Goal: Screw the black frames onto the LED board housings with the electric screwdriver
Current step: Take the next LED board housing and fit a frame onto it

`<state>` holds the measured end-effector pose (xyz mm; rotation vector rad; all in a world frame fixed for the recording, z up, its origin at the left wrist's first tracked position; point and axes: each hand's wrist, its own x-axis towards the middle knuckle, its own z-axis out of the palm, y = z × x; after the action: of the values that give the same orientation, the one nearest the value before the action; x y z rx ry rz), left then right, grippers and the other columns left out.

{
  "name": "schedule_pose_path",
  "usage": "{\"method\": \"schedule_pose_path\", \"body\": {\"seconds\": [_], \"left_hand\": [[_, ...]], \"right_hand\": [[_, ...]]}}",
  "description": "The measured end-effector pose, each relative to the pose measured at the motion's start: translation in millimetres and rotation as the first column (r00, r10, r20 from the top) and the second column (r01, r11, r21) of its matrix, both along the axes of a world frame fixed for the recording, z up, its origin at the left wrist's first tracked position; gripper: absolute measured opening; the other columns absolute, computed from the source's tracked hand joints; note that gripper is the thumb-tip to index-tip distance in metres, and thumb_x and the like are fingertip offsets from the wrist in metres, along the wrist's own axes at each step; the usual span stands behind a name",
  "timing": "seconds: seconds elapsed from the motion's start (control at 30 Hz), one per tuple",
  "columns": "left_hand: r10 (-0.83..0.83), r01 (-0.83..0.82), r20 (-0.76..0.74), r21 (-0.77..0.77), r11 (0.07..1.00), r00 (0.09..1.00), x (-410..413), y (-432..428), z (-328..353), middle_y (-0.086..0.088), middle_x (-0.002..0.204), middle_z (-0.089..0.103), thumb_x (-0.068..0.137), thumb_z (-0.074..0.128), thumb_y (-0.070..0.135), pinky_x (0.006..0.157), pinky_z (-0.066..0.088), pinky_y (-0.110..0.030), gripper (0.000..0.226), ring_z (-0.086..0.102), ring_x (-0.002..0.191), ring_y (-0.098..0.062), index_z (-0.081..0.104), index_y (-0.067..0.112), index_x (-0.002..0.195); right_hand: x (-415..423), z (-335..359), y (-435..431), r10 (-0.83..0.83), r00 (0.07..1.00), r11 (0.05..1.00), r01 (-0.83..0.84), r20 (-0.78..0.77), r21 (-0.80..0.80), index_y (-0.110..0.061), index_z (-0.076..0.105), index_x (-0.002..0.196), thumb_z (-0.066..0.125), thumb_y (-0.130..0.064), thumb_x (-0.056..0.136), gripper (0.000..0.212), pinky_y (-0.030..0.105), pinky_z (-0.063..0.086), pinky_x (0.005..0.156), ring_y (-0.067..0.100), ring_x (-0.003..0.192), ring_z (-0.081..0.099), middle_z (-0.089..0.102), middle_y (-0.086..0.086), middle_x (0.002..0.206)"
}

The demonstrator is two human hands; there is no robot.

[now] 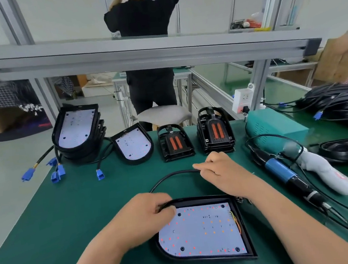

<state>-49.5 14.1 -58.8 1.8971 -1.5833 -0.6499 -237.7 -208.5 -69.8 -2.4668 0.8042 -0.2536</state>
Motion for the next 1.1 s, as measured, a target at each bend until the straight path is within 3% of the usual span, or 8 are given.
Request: {"method": "schedule_pose_path", "body": {"seconds": [0.1,0.23,0.37,0.47,0.67,0.83,0.93,1.1], "left_hand": [[0.019,-0.019,0.046,-0.010,1.000,0.999,-2,0,0,0.006,0.063,0.034,0.096,0.057,0.041,0.054,0.026,-0.027,0.036,0.031,0.058,-0.009,0.043,0.013,0.078],[0.040,-0.040,0.088,-0.011,0.999,0.995,-3,1,1,0.008,0.058,0.035,0.095,0.059,0.044,0.051,0.025,-0.025,0.038,0.032,0.055,-0.010,0.042,0.017,0.074],[0.052,-0.052,0.088,-0.002,0.999,0.995,-3,2,3,0.007,0.058,0.035,0.093,0.060,0.044,0.050,0.025,-0.024,0.038,0.031,0.054,-0.011,0.042,0.016,0.074],[0.039,-0.040,0.075,0.003,0.999,0.996,-3,2,5,0.007,0.058,0.033,0.092,0.060,0.045,0.049,0.026,-0.023,0.038,0.030,0.054,-0.011,0.042,0.020,0.071],[0.034,-0.034,-0.004,0.016,0.999,0.999,1,3,3,0.010,0.059,0.035,0.093,0.061,0.047,0.051,0.027,-0.022,0.030,0.032,0.056,-0.008,0.061,0.021,0.079],[-0.002,0.005,-0.131,0.021,1.000,0.991,8,2,1,0.011,0.065,0.046,0.089,0.061,0.054,0.060,0.035,-0.025,0.028,0.041,0.062,-0.007,0.073,0.029,0.090],[-0.027,0.032,-0.167,0.026,0.999,0.986,11,0,-1,0.013,0.068,0.049,0.089,0.059,0.054,0.064,0.037,-0.027,0.034,0.042,0.064,-0.007,0.069,0.022,0.085],[-0.007,0.013,-0.149,0.041,0.999,0.989,12,-4,-7,0.006,0.066,0.028,0.093,0.059,0.056,0.056,0.024,-0.029,0.052,0.027,0.063,-0.015,0.036,0.015,0.072]], "right_hand": [[-2,0,-5,-0.045,0.999,0.998,0.046,0.014,-0.050,-0.030,0.054,0.154,0.043,-0.045,0.110,0.048,0.035,0.037,0.111,0.007,0.132,0.037,0.050,-0.020,0.119],[-6,10,-10,-0.169,0.966,0.973,0.196,0.194,-0.125,-0.029,0.064,0.141,0.051,-0.055,0.101,0.049,0.035,0.046,0.094,0.005,0.109,0.053,0.057,-0.022,0.105],[1,30,-34,-0.383,0.853,0.846,0.478,0.355,-0.238,-0.020,0.067,0.133,0.061,-0.052,0.095,0.050,0.045,0.048,0.100,0.032,0.118,0.054,0.063,0.008,0.123],[15,42,-55,-0.502,0.824,0.779,0.562,0.261,-0.278,-0.012,0.058,0.121,0.067,-0.064,0.089,0.062,0.054,0.045,0.105,0.043,0.124,0.049,0.056,0.020,0.133],[39,32,-71,-0.514,0.858,0.852,0.513,0.024,-0.102,-0.008,0.035,0.155,0.070,-0.080,0.081,0.109,0.059,0.044,0.113,0.046,0.147,0.037,0.030,0.026,0.162],[42,18,-69,-0.514,0.851,0.835,0.525,0.107,-0.167,-0.010,0.046,0.132,0.073,-0.056,0.085,0.071,0.056,0.051,0.100,0.046,0.131,0.044,0.039,0.020,0.145],[39,21,-69,-0.512,0.843,0.850,0.525,0.165,-0.045,-0.013,0.048,0.121,0.070,-0.050,0.082,0.057,0.056,0.051,0.098,0.044,0.121,0.048,0.045,0.016,0.130],[24,28,-64,-0.506,0.787,0.862,0.479,0.353,0.166,-0.019,0.050,0.145,0.067,-0.052,0.079,0.076,0.054,0.046,0.112,0.032,0.135,0.051,0.053,0.009,0.145]]}}
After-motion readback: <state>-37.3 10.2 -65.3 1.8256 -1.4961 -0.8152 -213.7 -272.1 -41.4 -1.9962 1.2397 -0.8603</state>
